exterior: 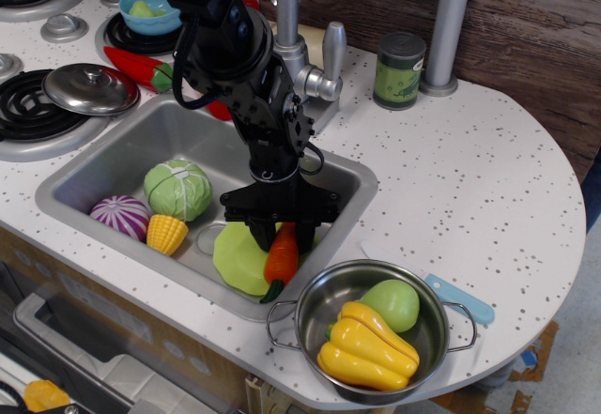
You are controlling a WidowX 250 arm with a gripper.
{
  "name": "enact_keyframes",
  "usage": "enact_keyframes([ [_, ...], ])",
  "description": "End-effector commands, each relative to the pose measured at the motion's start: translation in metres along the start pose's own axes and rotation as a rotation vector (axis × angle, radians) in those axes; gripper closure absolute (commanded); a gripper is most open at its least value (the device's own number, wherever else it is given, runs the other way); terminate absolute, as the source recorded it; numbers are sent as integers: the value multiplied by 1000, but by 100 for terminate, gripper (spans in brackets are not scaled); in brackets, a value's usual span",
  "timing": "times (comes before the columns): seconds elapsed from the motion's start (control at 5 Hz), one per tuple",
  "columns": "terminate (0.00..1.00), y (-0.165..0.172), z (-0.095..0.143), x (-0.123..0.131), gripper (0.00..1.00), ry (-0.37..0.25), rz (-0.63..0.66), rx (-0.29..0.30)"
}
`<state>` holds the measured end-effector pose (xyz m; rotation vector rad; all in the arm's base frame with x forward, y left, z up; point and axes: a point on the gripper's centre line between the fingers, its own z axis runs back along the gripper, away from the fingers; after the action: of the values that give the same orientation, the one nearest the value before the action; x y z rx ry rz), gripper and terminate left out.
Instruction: Take carrot off plate
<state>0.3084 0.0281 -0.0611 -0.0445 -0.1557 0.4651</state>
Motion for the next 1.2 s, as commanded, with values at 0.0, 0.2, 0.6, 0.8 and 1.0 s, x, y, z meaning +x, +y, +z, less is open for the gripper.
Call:
enact_keyframes([
  [0.0,0,-4,27,11,100,0,-30,49],
  [0.2,0,-6,58,20,100,14,-54,109],
  [0.6,0,-33,110,35,100,9,-120,153],
  [0.8,0,-61,112,45,100,-32,-169,118],
  [1.0,0,-89,100,58,100,-71,-219,77],
])
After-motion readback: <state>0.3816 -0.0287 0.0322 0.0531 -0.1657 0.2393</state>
